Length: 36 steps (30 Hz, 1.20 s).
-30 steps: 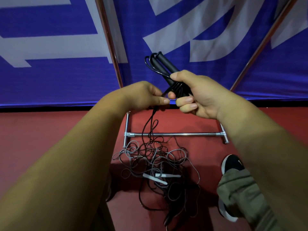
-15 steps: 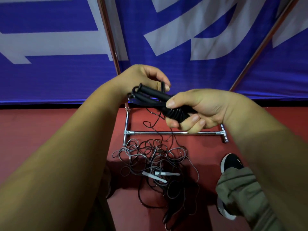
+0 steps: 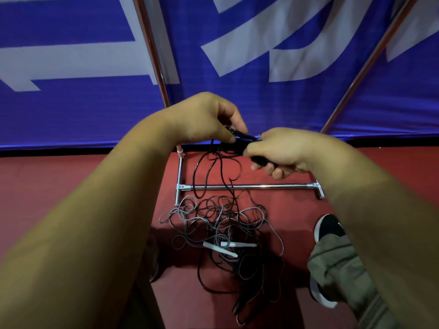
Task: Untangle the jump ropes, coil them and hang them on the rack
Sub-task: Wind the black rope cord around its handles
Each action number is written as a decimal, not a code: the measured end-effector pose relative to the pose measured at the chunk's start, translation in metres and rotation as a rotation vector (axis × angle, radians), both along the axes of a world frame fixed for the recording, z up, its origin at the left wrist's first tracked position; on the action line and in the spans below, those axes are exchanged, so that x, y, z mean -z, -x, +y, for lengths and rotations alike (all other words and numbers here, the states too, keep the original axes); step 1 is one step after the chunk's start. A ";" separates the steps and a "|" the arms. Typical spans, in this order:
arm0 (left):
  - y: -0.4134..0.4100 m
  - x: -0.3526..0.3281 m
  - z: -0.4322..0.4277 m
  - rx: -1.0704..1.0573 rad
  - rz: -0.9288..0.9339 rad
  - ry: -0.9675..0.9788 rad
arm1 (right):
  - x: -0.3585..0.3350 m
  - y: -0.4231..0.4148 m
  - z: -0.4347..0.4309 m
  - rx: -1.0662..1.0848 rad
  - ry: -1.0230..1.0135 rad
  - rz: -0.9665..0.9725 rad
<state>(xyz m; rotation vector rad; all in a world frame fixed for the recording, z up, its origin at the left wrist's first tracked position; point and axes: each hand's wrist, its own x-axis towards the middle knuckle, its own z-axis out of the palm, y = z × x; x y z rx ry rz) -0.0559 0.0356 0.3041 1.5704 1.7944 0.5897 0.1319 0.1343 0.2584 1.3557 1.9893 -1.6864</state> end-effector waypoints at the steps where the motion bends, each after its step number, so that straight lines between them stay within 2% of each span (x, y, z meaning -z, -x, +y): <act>1: -0.001 0.000 0.000 0.004 0.007 0.004 | 0.002 0.000 0.001 0.031 -0.039 0.010; 5: -0.001 0.003 0.003 -0.058 0.078 0.007 | 0.003 0.004 0.004 0.204 -0.122 0.139; 8: -0.005 0.009 0.004 -0.136 0.271 0.018 | -0.002 0.008 0.002 0.279 -0.102 0.245; 9: -0.007 0.012 0.005 -0.159 0.269 0.023 | -0.003 0.009 0.001 0.284 -0.079 0.281; 13: -0.017 0.014 0.001 -0.214 0.014 0.105 | -0.011 0.012 -0.004 0.289 -0.013 0.423; 15: -0.014 0.010 0.000 -0.197 -0.045 0.093 | -0.015 0.013 -0.006 0.332 0.004 0.468; 20: -0.003 0.007 -0.001 -0.128 -0.028 0.028 | -0.017 0.014 -0.003 0.390 -0.001 0.477; 26: -0.008 0.004 -0.002 -0.145 0.066 0.070 | -0.018 0.016 -0.006 0.431 0.040 0.522; 31: -0.008 0.006 -0.004 -0.170 -0.130 0.046 | -0.024 0.014 -0.006 0.511 0.072 0.587; 34: -0.007 0.006 -0.004 -0.143 -0.158 0.029 | -0.028 0.012 -0.005 0.532 0.102 0.619; 36: -0.011 0.004 -0.004 -0.206 -0.240 0.023 | -0.030 0.012 -0.005 0.529 0.112 0.644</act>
